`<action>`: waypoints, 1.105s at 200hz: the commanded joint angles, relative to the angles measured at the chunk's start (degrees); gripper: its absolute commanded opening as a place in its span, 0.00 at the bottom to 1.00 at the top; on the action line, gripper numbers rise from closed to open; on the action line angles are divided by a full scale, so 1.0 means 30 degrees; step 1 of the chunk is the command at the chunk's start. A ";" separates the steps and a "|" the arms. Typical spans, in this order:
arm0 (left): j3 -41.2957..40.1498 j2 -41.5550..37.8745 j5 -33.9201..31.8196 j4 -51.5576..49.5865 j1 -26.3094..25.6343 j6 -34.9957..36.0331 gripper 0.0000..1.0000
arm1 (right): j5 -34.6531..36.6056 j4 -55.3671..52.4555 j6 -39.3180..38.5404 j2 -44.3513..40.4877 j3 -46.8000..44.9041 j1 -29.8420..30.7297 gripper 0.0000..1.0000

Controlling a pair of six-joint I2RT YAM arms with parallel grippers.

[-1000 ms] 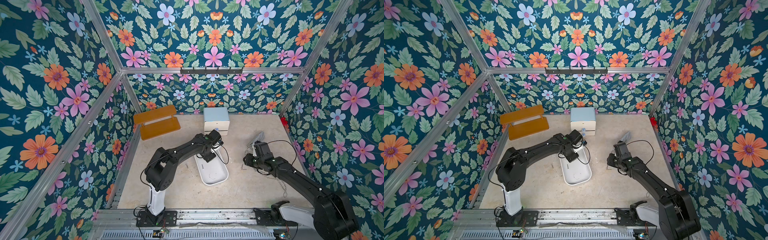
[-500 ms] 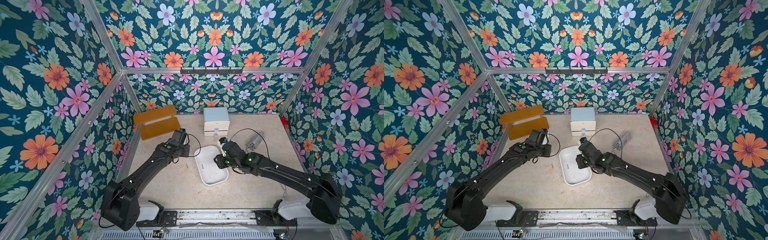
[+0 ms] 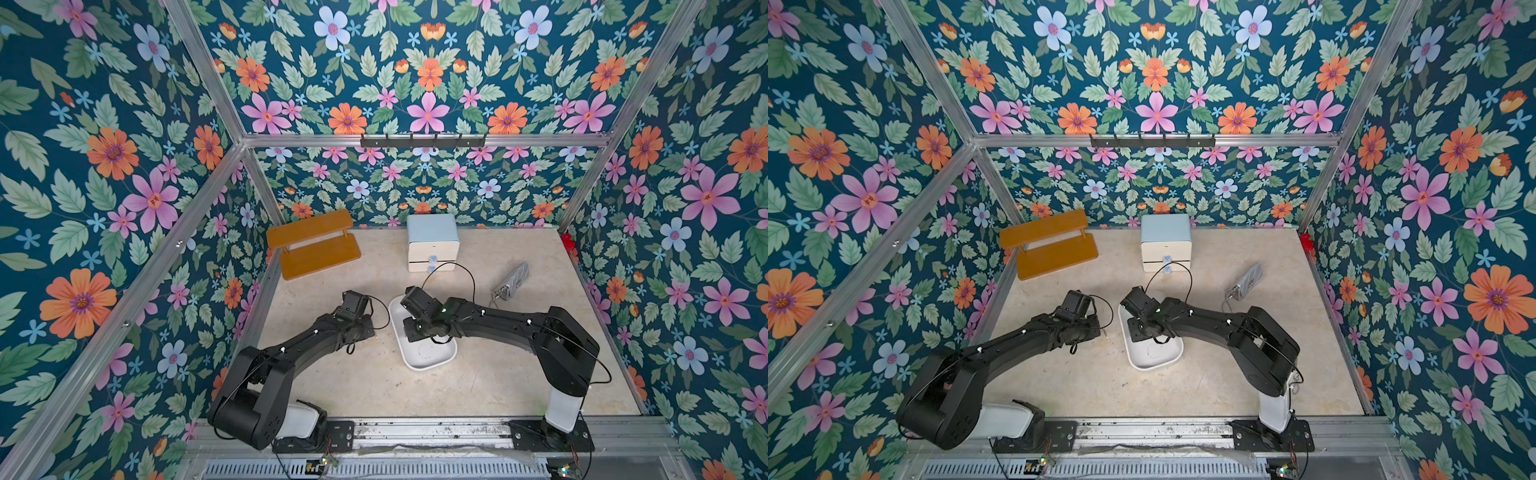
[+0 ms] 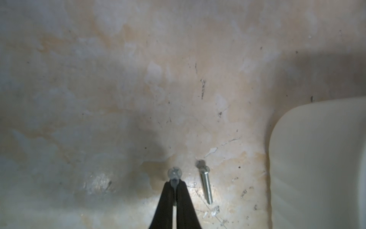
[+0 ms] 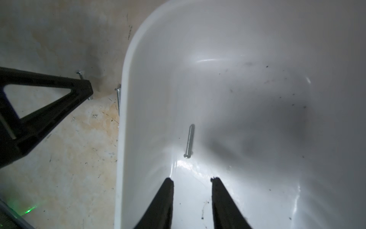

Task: Take out the screws from the storage box
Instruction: Place the screw at the center of the board, then pick up the screw from the storage box.

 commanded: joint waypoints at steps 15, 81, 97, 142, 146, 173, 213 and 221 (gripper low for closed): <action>0.0025 0.0615 0.0004 0.0835 0.0062 -0.0766 0.00 | 0.0123 -0.0921 0.0106 0.0882 0.0781 0.0296 0.37; -0.0134 0.0476 0.0485 0.0713 0.0054 -0.0834 0.24 | 0.0645 -0.1981 0.0350 0.2421 0.1738 0.0303 0.37; 0.0058 0.0153 0.0465 0.0478 0.0054 -0.0538 0.34 | 0.0700 -0.2103 0.0322 0.2663 0.2005 0.0299 0.37; 0.0442 -0.0759 0.0288 -0.0220 0.0047 -0.0281 0.51 | 0.1082 -0.2344 0.0058 0.3007 0.2860 0.0291 0.37; 0.0456 -0.0846 0.0256 -0.0273 0.0059 -0.0275 0.52 | 0.1102 -0.2446 0.0029 0.3087 0.3008 0.0276 0.37; 0.0787 -0.1511 -0.0156 -0.0925 0.0058 -0.0134 0.62 | 0.1178 -0.2956 -0.0039 0.3852 0.3884 0.0281 0.37; 0.1804 -0.2938 -0.0734 -0.2332 0.0054 0.0042 0.99 | 0.1101 -0.3160 0.0136 0.4546 0.3947 0.0185 0.37; 0.2003 -0.3179 -0.0838 -0.2596 0.0047 0.0077 0.99 | 0.1035 -0.3014 0.0203 0.4461 0.3795 0.0157 0.37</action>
